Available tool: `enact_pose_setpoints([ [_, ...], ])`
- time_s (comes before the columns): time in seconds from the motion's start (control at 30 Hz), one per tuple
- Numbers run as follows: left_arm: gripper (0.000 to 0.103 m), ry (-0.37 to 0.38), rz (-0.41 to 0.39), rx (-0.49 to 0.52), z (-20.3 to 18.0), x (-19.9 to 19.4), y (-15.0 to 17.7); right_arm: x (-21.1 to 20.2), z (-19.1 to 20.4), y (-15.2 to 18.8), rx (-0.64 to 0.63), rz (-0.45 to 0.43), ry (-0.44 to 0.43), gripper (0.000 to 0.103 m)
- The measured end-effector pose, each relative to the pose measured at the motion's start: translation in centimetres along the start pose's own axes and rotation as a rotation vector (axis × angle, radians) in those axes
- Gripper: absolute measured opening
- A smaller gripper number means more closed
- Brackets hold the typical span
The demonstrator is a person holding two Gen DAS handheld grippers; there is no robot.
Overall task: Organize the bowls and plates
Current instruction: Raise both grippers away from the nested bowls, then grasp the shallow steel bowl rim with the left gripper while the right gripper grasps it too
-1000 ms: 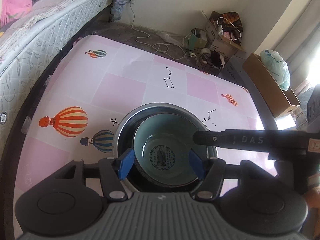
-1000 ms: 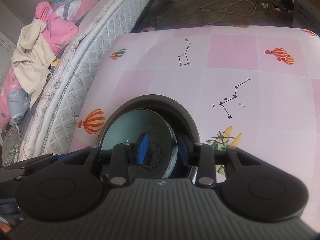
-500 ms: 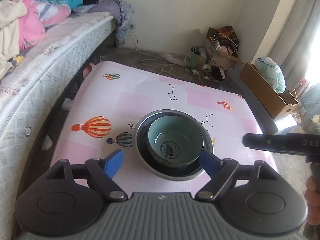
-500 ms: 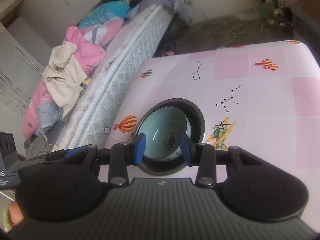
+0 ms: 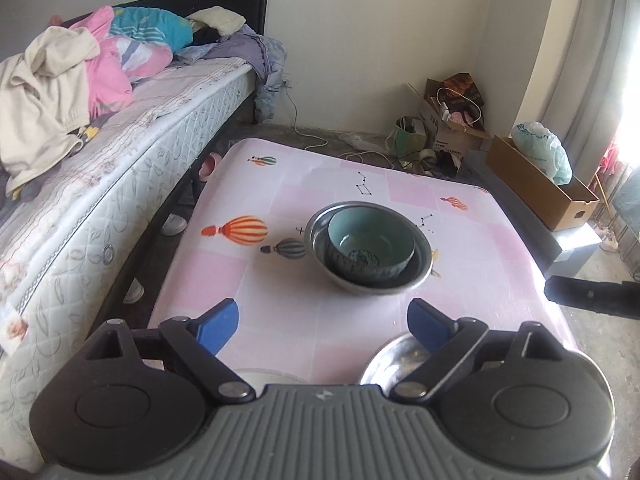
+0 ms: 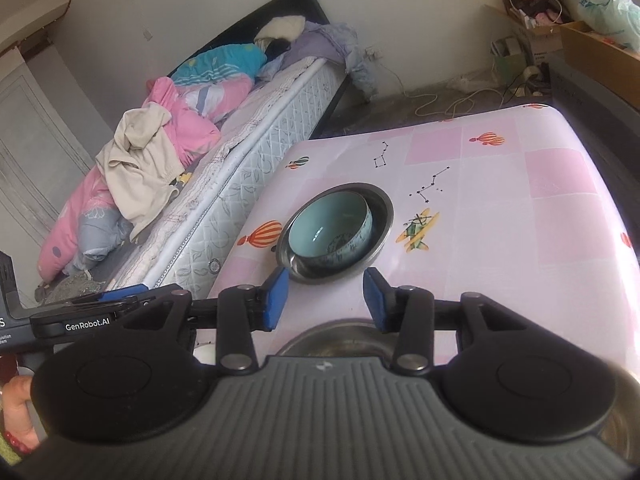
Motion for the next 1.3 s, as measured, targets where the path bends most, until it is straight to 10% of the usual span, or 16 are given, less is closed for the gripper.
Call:
enact_pose_setpoints([
  [0.57, 0.096, -0.066, 0.016, 0.009, 3.6, -5.7, 10.2, -6.4, 4.1, 11.4, 0.02, -0.006, 0.021, 0.042],
  [1.3, 0.097, -0.027, 0.027, -0.042, 6.4, -6.6, 17.6, -3.1, 7.7, 22.5, 0.125, 0.119, -0.025, 0.042],
])
Point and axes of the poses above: each gripper's, at about its wrist camera, not at the fingertips, and x roughly the way its jaws point, z to its left, y to its underside, the point moved 8 cm from there along x, roughly the way its jaws point, and after that the axes turned 5 degrees about y, right-handed, at the moved point
